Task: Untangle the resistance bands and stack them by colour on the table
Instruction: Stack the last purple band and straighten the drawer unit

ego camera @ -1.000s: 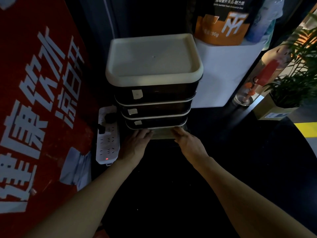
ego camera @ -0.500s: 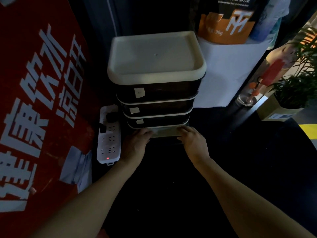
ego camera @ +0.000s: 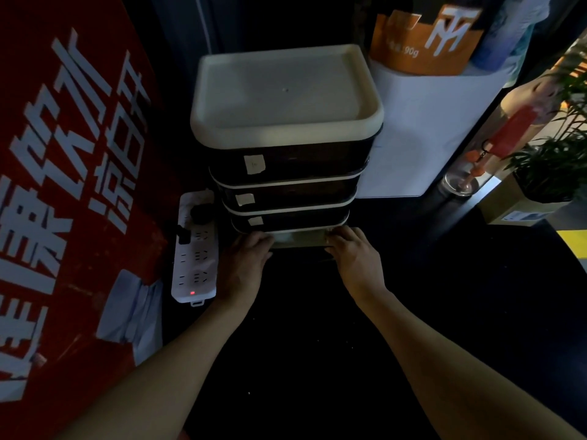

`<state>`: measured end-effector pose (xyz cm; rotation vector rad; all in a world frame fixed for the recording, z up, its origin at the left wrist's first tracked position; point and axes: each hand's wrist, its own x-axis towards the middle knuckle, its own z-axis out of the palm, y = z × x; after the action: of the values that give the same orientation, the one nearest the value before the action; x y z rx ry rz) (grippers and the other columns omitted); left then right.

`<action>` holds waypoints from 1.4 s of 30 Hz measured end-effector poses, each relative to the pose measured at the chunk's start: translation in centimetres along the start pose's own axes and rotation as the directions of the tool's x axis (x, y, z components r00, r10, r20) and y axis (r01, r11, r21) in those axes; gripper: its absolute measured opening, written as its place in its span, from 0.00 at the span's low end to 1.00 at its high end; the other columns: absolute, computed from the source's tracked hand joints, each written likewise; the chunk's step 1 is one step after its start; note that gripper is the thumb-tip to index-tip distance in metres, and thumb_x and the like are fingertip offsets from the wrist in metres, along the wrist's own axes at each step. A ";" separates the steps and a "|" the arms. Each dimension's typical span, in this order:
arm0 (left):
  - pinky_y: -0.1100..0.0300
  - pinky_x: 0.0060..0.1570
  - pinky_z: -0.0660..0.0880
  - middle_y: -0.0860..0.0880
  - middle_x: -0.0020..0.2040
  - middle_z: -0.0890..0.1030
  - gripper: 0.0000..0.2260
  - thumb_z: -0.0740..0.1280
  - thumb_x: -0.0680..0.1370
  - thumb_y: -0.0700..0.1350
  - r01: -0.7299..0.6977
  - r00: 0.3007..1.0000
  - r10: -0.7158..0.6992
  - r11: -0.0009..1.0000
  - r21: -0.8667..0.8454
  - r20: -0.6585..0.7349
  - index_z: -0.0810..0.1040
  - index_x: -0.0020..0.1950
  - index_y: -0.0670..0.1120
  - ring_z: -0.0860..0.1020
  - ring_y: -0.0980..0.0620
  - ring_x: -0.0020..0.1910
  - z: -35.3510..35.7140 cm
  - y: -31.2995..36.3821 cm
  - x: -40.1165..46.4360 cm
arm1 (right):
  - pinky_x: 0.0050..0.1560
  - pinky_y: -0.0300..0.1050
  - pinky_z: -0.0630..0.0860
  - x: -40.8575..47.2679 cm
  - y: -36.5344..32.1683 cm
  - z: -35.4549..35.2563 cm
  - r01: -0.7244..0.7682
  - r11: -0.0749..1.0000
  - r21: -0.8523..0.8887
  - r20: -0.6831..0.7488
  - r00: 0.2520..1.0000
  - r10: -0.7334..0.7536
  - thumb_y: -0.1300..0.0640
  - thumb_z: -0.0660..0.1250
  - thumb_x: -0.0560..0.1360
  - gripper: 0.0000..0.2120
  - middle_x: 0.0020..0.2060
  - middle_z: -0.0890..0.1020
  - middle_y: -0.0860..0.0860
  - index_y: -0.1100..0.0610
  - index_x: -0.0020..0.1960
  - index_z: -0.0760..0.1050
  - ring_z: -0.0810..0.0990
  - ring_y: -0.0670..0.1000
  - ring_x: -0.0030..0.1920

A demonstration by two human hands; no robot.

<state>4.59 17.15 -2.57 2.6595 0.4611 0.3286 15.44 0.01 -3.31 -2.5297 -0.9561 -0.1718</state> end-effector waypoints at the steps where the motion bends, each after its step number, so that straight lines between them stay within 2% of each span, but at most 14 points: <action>1: 0.79 0.56 0.60 0.47 0.62 0.76 0.15 0.60 0.78 0.39 -0.046 0.999 0.045 0.998 0.043 0.022 0.77 0.63 0.43 0.73 0.51 0.60 0.0 0.1 -0.1 | 0.32 0.44 0.77 -0.1 0.0 0.1 0.015 1.000 -0.022 -0.011 1.000 -0.015 0.59 0.71 0.70 0.09 0.49 0.80 0.50 0.58 0.50 0.78 0.79 0.54 0.49; 5: 0.54 0.50 0.79 0.48 0.57 0.81 0.22 0.54 0.70 0.41 -0.198 0.979 0.187 0.964 0.176 0.075 0.80 0.58 0.45 0.80 0.47 0.54 0.3 0.2 0.3 | 0.34 0.41 0.79 -0.2 -0.1 -0.1 0.120 0.990 -0.078 -0.033 0.992 -0.123 0.62 0.73 0.67 0.16 0.52 0.80 0.50 0.57 0.54 0.78 0.81 0.53 0.48; 9: 0.58 0.42 0.79 0.51 0.55 0.82 0.23 0.53 0.68 0.42 -0.285 0.949 0.226 0.913 0.292 0.219 0.82 0.56 0.47 0.82 0.50 0.50 0.2 0.3 0.5 | 0.36 0.44 0.82 -0.4 0.3 0.1 0.192 0.978 -0.083 -0.019 0.981 -0.194 0.66 0.74 0.61 0.17 0.51 0.82 0.51 0.59 0.50 0.82 0.82 0.54 0.45; 13: 0.58 0.38 0.79 0.51 0.51 0.83 0.24 0.52 0.66 0.41 -0.268 0.953 0.204 0.912 0.311 0.222 0.83 0.53 0.47 0.83 0.49 0.46 0.2 0.7 0.9 | 0.36 0.42 0.81 -0.4 0.2 0.2 0.172 0.982 -0.077 0.016 0.985 -0.171 0.67 0.76 0.59 0.18 0.48 0.83 0.50 0.58 0.48 0.82 0.82 0.53 0.42; 16: 0.54 0.59 0.72 0.50 0.68 0.73 0.28 0.45 0.72 0.42 -0.244 0.954 0.173 0.922 0.299 0.245 0.72 0.69 0.47 0.74 0.48 0.64 -0.1 1.3 1.1 | 0.36 0.42 0.81 -0.1 0.0 -0.1 0.153 0.985 -0.082 0.041 0.988 -0.150 0.67 0.76 0.59 0.19 0.48 0.83 0.51 0.58 0.49 0.82 0.83 0.53 0.44; 18: 0.55 0.65 0.65 0.52 0.73 0.66 0.24 0.48 0.77 0.41 -0.250 0.959 0.185 0.909 0.334 0.216 0.65 0.73 0.48 0.66 0.49 0.70 0.1 1.0 1.2 | 0.37 0.45 0.81 0.3 -0.1 -0.2 0.120 0.990 -0.069 0.067 0.991 -0.115 0.67 0.73 0.65 0.15 0.51 0.83 0.52 0.59 0.51 0.82 0.82 0.56 0.49; 20: 0.56 0.53 0.76 0.51 0.62 0.78 0.21 0.55 0.73 0.41 -0.250 0.965 0.213 0.925 0.288 0.151 0.78 0.62 0.47 0.78 0.49 0.59 -0.5 1.3 1.4 | 0.36 0.47 0.81 0.7 0.0 -0.2 0.097 0.994 -0.052 0.058 0.994 -0.094 0.66 0.70 0.68 0.13 0.51 0.82 0.52 0.58 0.52 0.82 0.80 0.56 0.50; 22: 0.58 0.45 0.79 0.50 0.52 0.83 0.19 0.55 0.70 0.43 -0.206 0.978 0.200 0.962 0.179 0.054 0.83 0.51 0.46 0.80 0.50 0.51 0.3 0.7 0.9 | 0.29 0.46 0.79 0.8 0.2 0.0 0.069 0.997 -0.042 0.033 0.997 -0.068 0.66 0.73 0.66 0.10 0.46 0.83 0.51 0.58 0.46 0.82 0.80 0.56 0.46; 25: 0.70 0.47 0.68 0.47 0.55 0.79 0.13 0.59 0.76 0.42 0.006 0.998 -0.006 1.000 -0.003 -0.067 0.80 0.55 0.43 0.73 0.53 0.53 0.5 0.1 0.3 | 0.26 0.43 0.73 0.6 0.5 0.2 0.022 0.999 -0.036 -0.032 0.999 -0.023 0.61 0.74 0.67 0.09 0.43 0.80 0.52 0.58 0.46 0.78 0.78 0.56 0.44; 27: 0.65 0.49 0.70 0.44 0.59 0.74 0.11 0.67 0.75 0.39 0.172 0.969 -0.188 0.979 -0.106 -0.159 0.75 0.57 0.42 0.72 0.49 0.55 0.5 0.0 0.3 | 0.28 0.42 0.72 0.6 0.5 0.2 -0.069 0.997 0.026 -0.065 0.995 0.070 0.58 0.71 0.71 0.12 0.49 0.76 0.55 0.61 0.51 0.75 0.75 0.56 0.50; 29: 0.54 0.50 0.73 0.44 0.63 0.69 0.21 0.72 0.71 0.40 0.278 0.925 -0.302 0.952 -0.131 -0.232 0.70 0.60 0.43 0.71 0.45 0.61 0.6 0.1 0.4 | 0.32 0.44 0.74 0.6 0.5 0.2 -0.186 0.975 0.119 -0.051 0.980 0.193 0.53 0.70 0.72 0.19 0.56 0.71 0.56 0.62 0.58 0.70 0.72 0.56 0.56; 32: 0.57 0.58 0.66 0.46 0.70 0.66 0.34 0.75 0.69 0.43 0.450 0.824 -0.535 0.817 -0.361 -0.185 0.63 0.70 0.44 0.67 0.47 0.68 0.7 0.0 1.1 | 0.41 0.45 0.76 1.1 0.9 0.2 -0.284 0.920 0.269 -0.008 0.955 0.297 0.50 0.70 0.72 0.30 0.66 0.66 0.55 0.59 0.69 0.62 0.71 0.55 0.62; 37: 0.55 0.62 0.67 0.45 0.66 0.73 0.33 0.76 0.67 0.43 0.435 0.846 -0.526 0.778 -0.454 -0.090 0.67 0.69 0.43 0.69 0.46 0.66 0.8 -1.7 2.0 | 0.63 0.49 0.70 2.5 1.9 0.5 -0.380 0.821 0.426 0.191 0.925 0.329 0.52 0.72 0.70 0.38 0.70 0.68 0.52 0.54 0.74 0.57 0.68 0.53 0.69; 42: 0.54 0.62 0.70 0.48 0.63 0.76 0.33 0.77 0.66 0.43 0.419 0.838 -0.538 0.740 -0.526 -0.090 0.68 0.68 0.48 0.72 0.49 0.64 1.0 -2.1 2.1 | 0.60 0.37 0.66 2.6 2.0 0.6 -0.411 0.732 0.543 0.204 0.911 0.360 0.57 0.74 0.68 0.35 0.65 0.74 0.51 0.53 0.72 0.63 0.71 0.50 0.66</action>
<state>6.23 19.35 -4.06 1.9209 0.9816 0.5210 18.68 0.56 -3.88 -2.0981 -0.3899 0.3167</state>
